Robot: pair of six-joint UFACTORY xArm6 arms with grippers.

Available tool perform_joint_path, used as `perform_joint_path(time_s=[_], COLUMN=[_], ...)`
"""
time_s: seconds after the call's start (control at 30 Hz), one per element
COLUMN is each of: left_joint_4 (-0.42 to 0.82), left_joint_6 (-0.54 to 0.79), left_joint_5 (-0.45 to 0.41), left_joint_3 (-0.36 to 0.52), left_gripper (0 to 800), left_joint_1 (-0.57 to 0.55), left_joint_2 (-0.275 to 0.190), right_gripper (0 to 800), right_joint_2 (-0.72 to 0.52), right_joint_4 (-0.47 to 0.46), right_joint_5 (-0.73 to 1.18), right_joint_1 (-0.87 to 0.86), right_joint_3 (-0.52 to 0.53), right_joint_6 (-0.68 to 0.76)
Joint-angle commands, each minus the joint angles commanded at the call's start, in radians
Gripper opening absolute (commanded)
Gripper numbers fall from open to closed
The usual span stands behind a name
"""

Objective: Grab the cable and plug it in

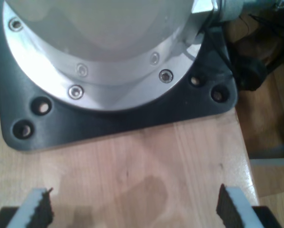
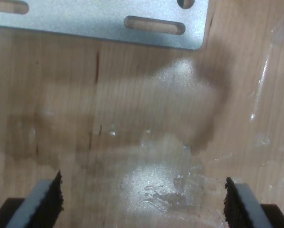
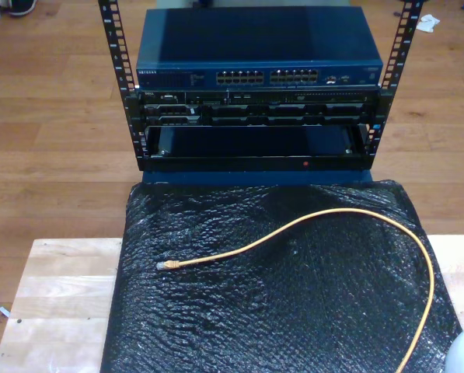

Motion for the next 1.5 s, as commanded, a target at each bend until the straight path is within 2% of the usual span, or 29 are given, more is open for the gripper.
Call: perform_joint_path(time_s=[0.3,0.43,0.7,0.83,0.93,1.07,1.23,1.5], left_joint_4=[0.0,0.002,0.003,0.0,-0.015,-0.072,-0.115,-0.144], left_joint_6=[-0.005,-0.002,-0.005,-0.008,-0.015,-0.037,-0.078,-0.23], left_joint_5=[0.018,0.115,0.17,0.284,0.356,0.411,0.468,0.491], left_joint_3=[-0.012,-0.071,-0.114,-0.192,-0.249,-0.304,-0.367,-0.407], left_gripper=[800,800,800,800,800,800,800,800], left_joint_1=[0.002,0.005,0.003,-0.005,-0.029,-0.068,-0.115,-0.247], left_joint_2=[-0.008,-0.009,-0.021,-0.023,-0.023,-0.025,-0.021,-0.017], right_gripper=[800,800,800,800,800,800,800,800], right_joint_2=[-0.017,-0.017,-0.017,-0.009,-0.002,0.012,0.068,0.152], right_joint_4=[0.0,-0.002,-0.002,0.005,0.006,0.009,0.08,0.161], right_joint_5=[0.071,0.199,0.41,0.486,0.532,0.565,0.578,0.715], right_joint_1=[0.0,0.0,0.002,0.005,0.006,0.032,0.173,0.282], right_joint_3=[-0.041,-0.12,-0.27,-0.356,-0.414,-0.479,-0.557,-0.713], right_joint_6=[0.003,0.02,0.095,0.137,0.209,0.31,0.456,0.661])
